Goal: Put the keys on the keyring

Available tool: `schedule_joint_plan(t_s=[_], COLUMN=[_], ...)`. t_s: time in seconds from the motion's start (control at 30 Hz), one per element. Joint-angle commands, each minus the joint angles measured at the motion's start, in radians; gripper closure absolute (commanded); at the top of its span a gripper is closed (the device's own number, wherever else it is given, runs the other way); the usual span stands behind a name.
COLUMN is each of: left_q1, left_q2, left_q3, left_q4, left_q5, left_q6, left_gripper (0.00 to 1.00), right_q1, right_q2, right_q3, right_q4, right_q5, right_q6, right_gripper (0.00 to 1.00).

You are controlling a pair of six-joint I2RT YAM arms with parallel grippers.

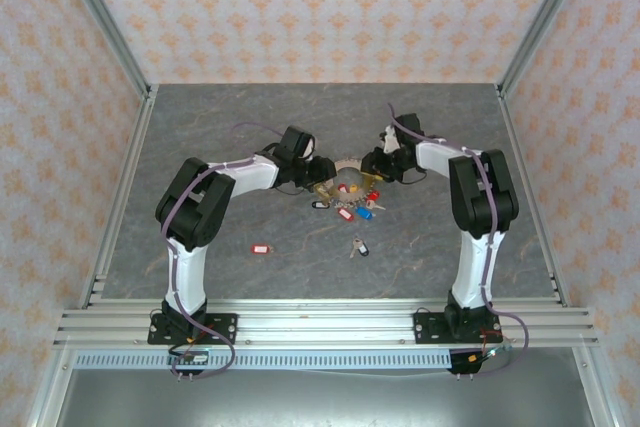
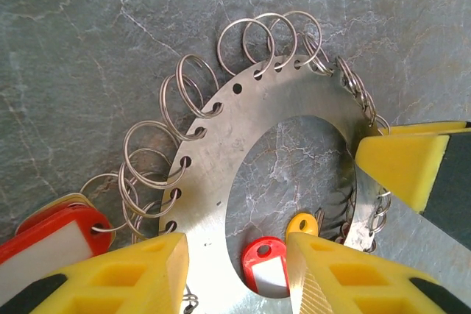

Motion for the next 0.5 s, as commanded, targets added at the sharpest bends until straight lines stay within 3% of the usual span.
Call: schedule_joint_plan(t_s=[0.0, 0.13, 0.23, 0.47], left_q1=[-0.006, -0.006, -0.007, -0.006], left_q2=[0.035, 0.034, 0.024, -0.066], left_q3=[0.007, 0.005, 0.002, -0.006], left_q4=[-0.079, -0.078, -0.086, -0.14], left_q5=[-0.033, -0.036, -0.046, -0.098], left_q6=[0.019, 0.022, 0.027, 0.057], left_gripper=[0.6, 0.6, 0.6, 0.53], right_q1=[-0.01, -0.013, -0.018, -0.048], right_q2=[-0.024, -0.032, -0.037, -0.124], right_q3=[-0.06, -0.084, -0.099, -0.2], right_q4=[-0.004, 0.039, 0.051, 0.192], right_q5=[-0.105, -0.174, -0.175, -0.198], right_q6=[0.001, 0.007, 0.021, 0.115], right_gripper=[0.68, 0.79, 0.8, 0.94])
